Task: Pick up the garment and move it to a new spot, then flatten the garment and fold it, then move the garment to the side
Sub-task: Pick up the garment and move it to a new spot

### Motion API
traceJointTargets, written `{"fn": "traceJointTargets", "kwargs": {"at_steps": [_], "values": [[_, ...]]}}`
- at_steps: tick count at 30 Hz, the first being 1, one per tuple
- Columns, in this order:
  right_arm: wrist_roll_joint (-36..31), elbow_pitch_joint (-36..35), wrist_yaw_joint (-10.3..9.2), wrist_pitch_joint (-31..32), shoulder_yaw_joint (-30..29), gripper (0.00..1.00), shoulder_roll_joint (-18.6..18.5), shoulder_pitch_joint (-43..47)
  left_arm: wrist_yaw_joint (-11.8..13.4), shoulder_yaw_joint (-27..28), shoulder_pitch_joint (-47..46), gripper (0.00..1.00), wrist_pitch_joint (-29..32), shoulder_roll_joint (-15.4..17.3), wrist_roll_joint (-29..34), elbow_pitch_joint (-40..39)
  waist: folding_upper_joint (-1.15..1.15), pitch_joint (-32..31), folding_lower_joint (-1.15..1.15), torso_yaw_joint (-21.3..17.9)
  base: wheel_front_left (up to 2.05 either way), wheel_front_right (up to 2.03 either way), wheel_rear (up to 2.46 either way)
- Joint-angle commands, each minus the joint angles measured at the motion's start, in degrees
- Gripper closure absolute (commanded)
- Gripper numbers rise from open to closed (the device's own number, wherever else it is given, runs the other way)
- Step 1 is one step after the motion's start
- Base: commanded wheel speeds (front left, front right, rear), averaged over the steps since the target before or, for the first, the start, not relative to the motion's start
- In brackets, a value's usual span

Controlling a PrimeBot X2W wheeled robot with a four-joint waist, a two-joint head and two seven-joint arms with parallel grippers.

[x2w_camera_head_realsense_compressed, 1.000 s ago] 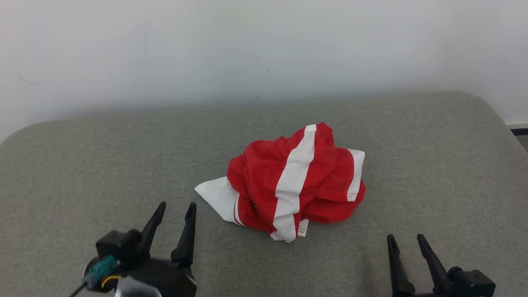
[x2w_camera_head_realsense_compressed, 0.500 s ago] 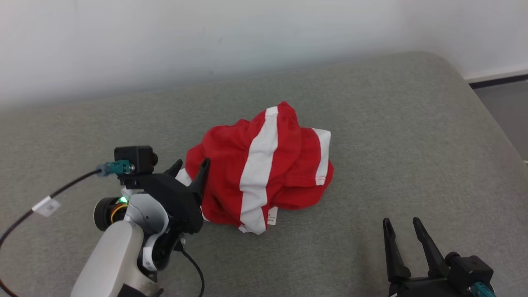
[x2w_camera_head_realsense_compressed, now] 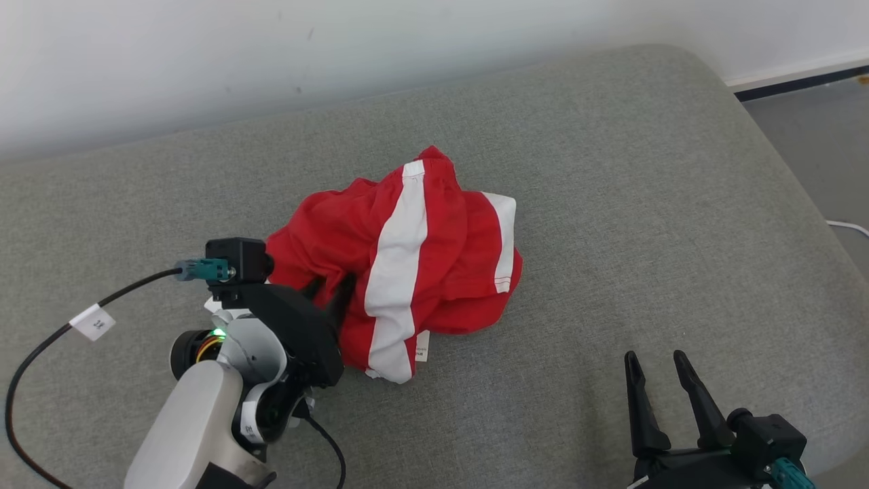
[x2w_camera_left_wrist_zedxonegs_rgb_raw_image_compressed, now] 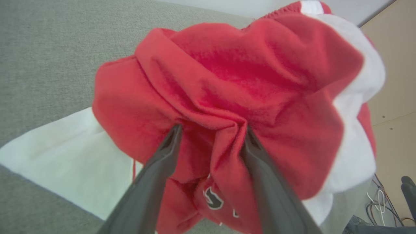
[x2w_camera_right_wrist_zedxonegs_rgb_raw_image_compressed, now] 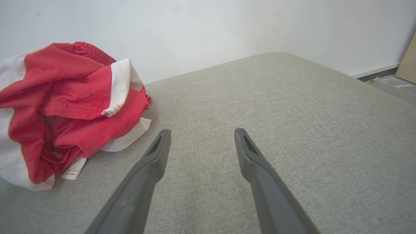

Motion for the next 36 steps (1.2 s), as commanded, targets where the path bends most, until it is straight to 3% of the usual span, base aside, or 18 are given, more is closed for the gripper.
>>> {"fn": "traceJointTargets", "kwargs": {"at_steps": [1, 8, 14, 21, 36], "values": [[0.4, 0.1, -0.12, -0.3, 0.2, 0.0, 0.0, -0.6, -0.4, -0.2, -0.5, 1.0, -0.5, -0.3, -0.4, 0.3, -0.01, 0.0, -0.01, 0.2, 0.0, 0.0, 0.0], [-0.2, 0.2, -0.12, -0.4, 0.3, 0.0, 0.0, -0.3, -1.0, -0.4, -1.7, 1.0, -2.5, -0.2, 0.4, -0.4, -0.01, -0.7, -0.01, 2.2, 0.0, 0.0, 0.0], [-0.2, 0.0, -0.12, -0.5, 0.6, 0.0, 0.0, 0.5, -2.4, 0.0, -4.3, 1.0, -3.0, 1.1, 0.3, -4.8, -0.01, -2.2, -0.01, 6.2, 0.0, 0.0, 0.0], [0.9, 0.1, -0.12, -0.5, 0.9, 0.0, 0.0, 1.2, -3.8, 2.8, -8.8, 1.0, -1.3, 5.0, -1.5, -12.0, -0.01, -4.0, -0.01, 11.3, 0.0, 0.0, 0.0], [2.7, -0.7, -0.12, -0.4, 3.4, 0.0, 0.0, 1.5, -2.1, 8.4, -18.1, 1.0, 2.7, 14.1, -0.3, -16.0, -0.01, -4.4, -0.01, 21.9, 0.0, 0.0, 0.0]]}}
